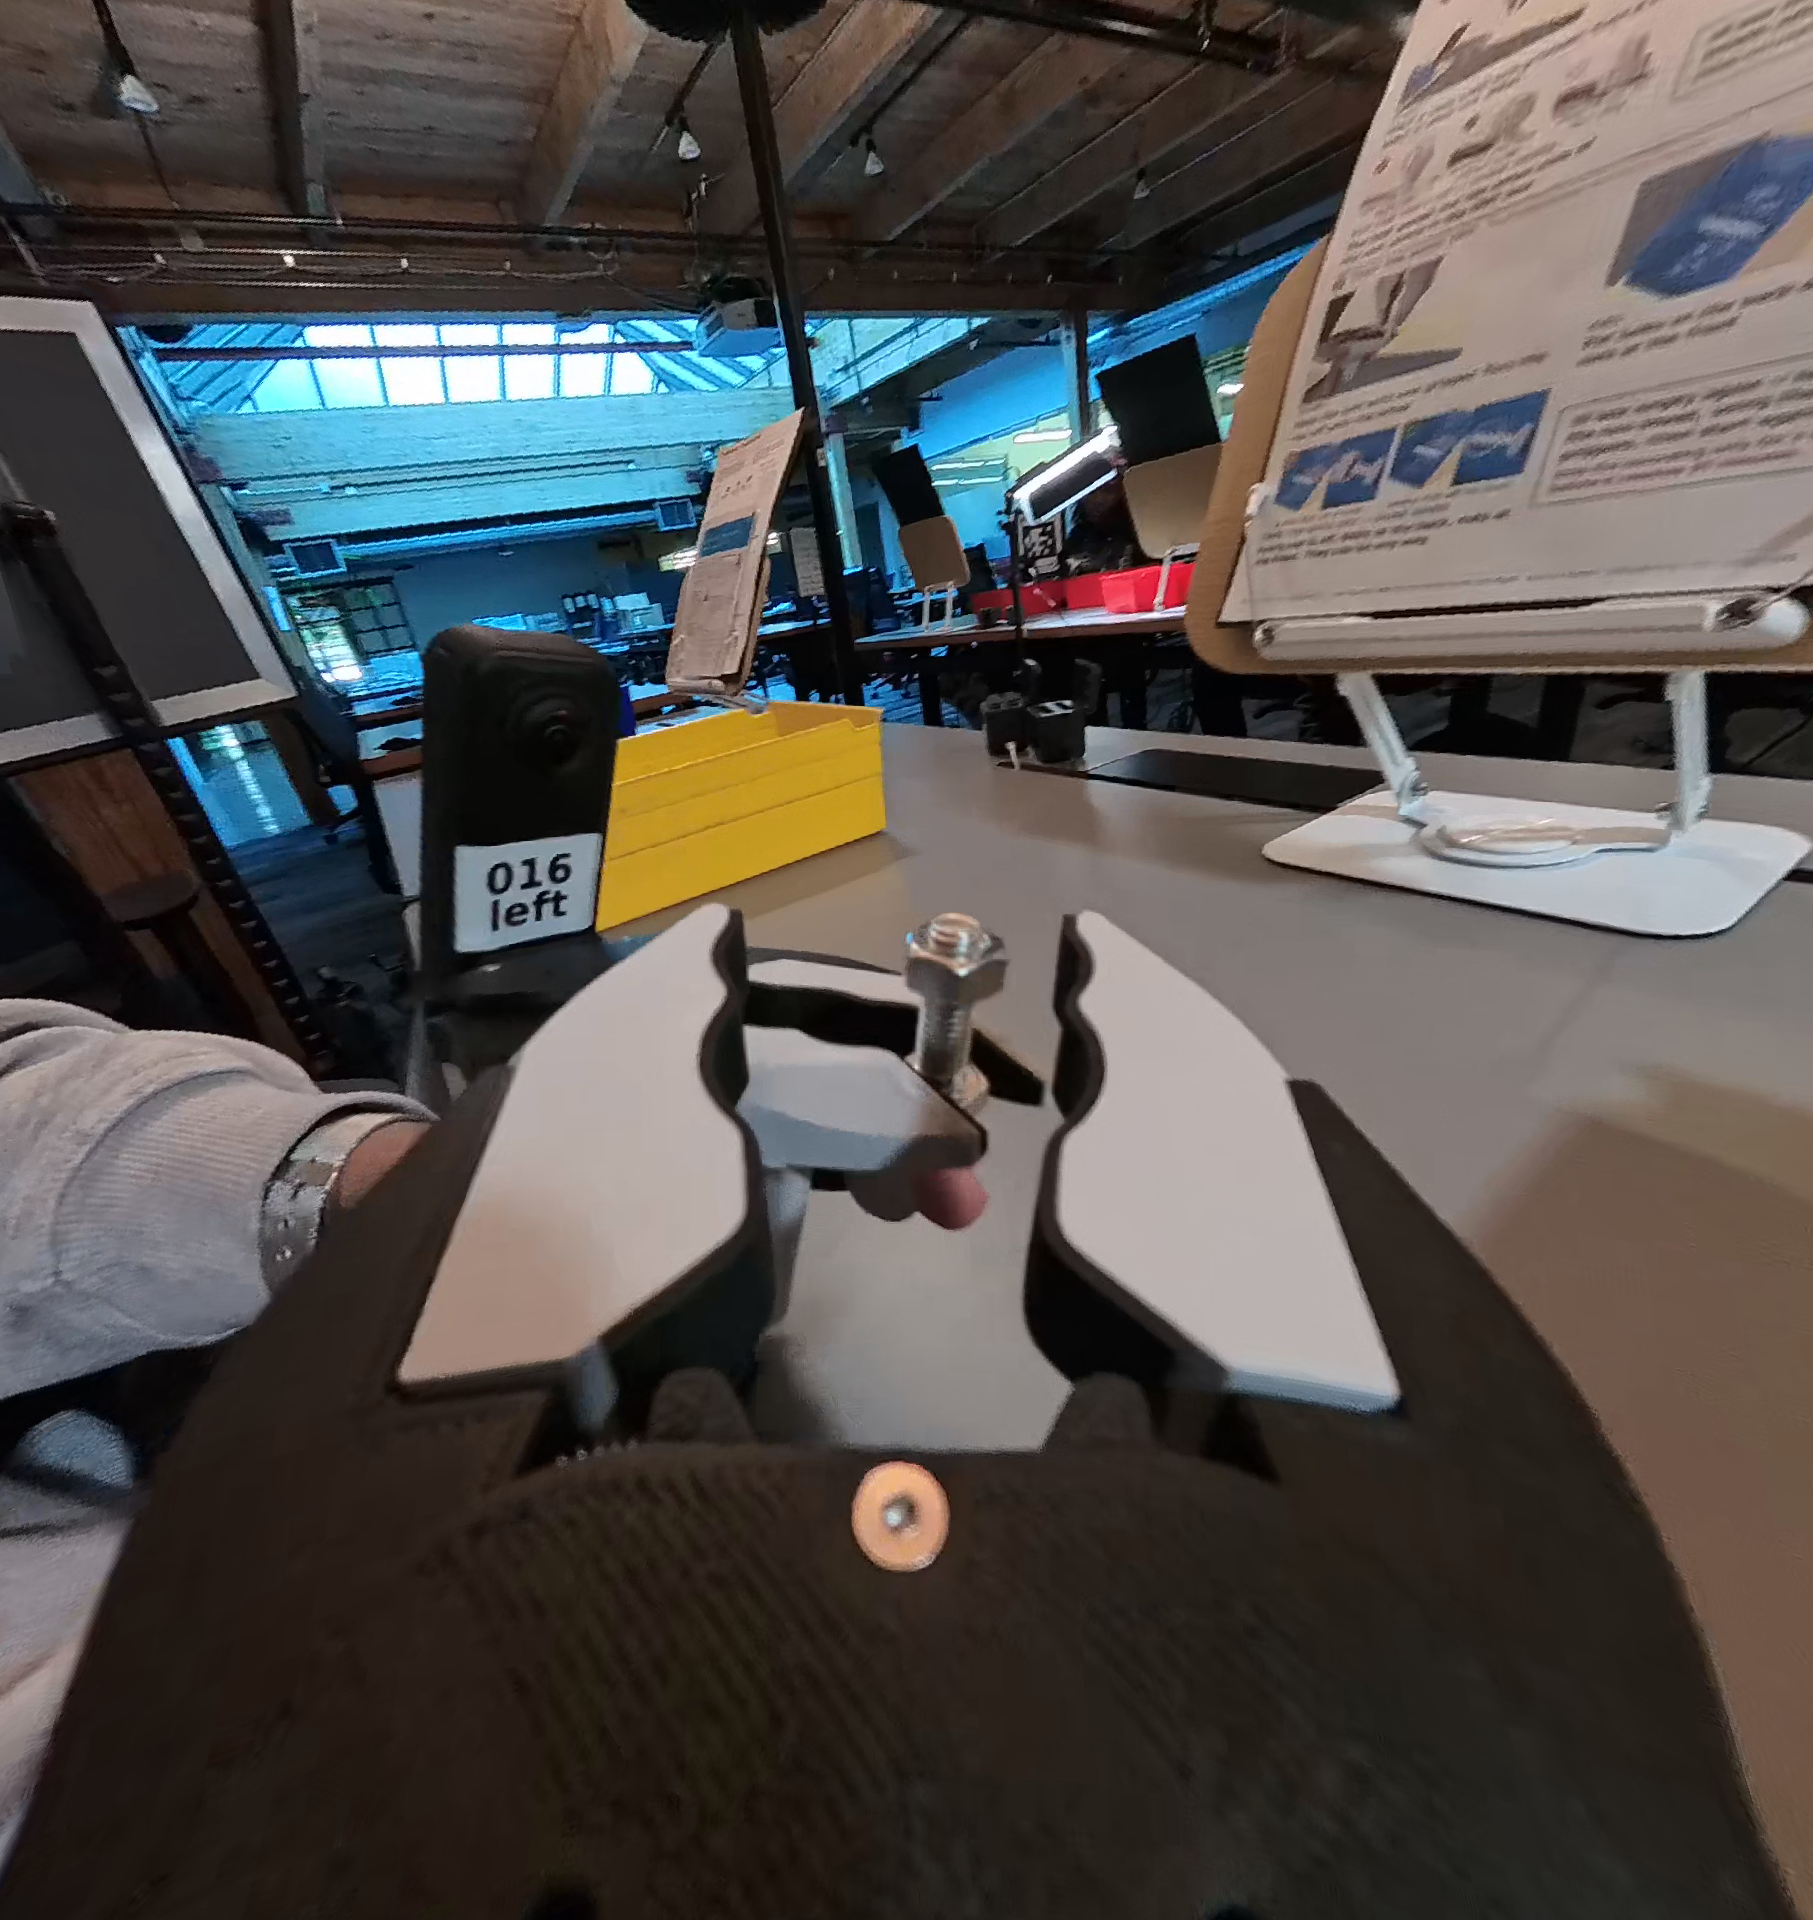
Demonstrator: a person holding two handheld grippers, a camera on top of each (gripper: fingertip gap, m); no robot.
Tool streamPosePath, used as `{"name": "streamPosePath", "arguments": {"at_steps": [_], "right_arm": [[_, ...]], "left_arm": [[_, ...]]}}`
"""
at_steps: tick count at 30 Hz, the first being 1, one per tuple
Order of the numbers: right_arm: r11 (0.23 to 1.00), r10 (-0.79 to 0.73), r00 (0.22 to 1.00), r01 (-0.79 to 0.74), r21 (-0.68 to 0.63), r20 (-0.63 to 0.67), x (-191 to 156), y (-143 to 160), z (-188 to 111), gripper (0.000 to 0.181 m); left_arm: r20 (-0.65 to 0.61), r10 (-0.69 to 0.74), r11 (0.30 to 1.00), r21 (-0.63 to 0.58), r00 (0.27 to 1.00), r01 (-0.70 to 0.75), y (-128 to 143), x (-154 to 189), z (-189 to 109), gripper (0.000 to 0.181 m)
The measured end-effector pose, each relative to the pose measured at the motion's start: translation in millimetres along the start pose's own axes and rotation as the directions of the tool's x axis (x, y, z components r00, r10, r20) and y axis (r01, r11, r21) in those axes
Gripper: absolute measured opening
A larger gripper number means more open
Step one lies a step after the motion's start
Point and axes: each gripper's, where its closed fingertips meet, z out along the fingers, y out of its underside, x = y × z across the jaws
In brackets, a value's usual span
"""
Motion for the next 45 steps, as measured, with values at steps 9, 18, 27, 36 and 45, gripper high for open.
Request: {"name": "streamPosePath", "arguments": {"at_steps": [9,18,27,36,45], "right_arm": [[1.0,-0.026,1.0,0.026,-0.006,0.014,-6,0,1,0.051],[1.0,-0.011,0.999,0.012,-0.015,0.047,-12,3,4,0.055],[1.0,0.01,0.998,-0.01,-0.005,0.065,-14,1,4,0.06],[1.0,0.014,0.999,-0.015,0.01,0.047,-11,-2,2,0.058],[1.0,-0.003,0.998,0.004,-0.012,0.065,-17,2,5,0.062]], "left_arm": [[0.016,-0.028,0.999,0.022,0.999,0.028,-3,-5,-2,0.021],[-0.045,0.068,0.997,-0.042,0.997,-0.07,9,15,5,0.021],[-0.039,0.008,1.0,-0.003,0.999,-0.009,3,10,2,0.021],[0.01,-0.038,0.998,0.048,0.999,0.037,-8,-5,-4,0.021],[-0.035,0.034,0.999,-0.013,0.999,-0.035,4,10,2,0.021]]}}
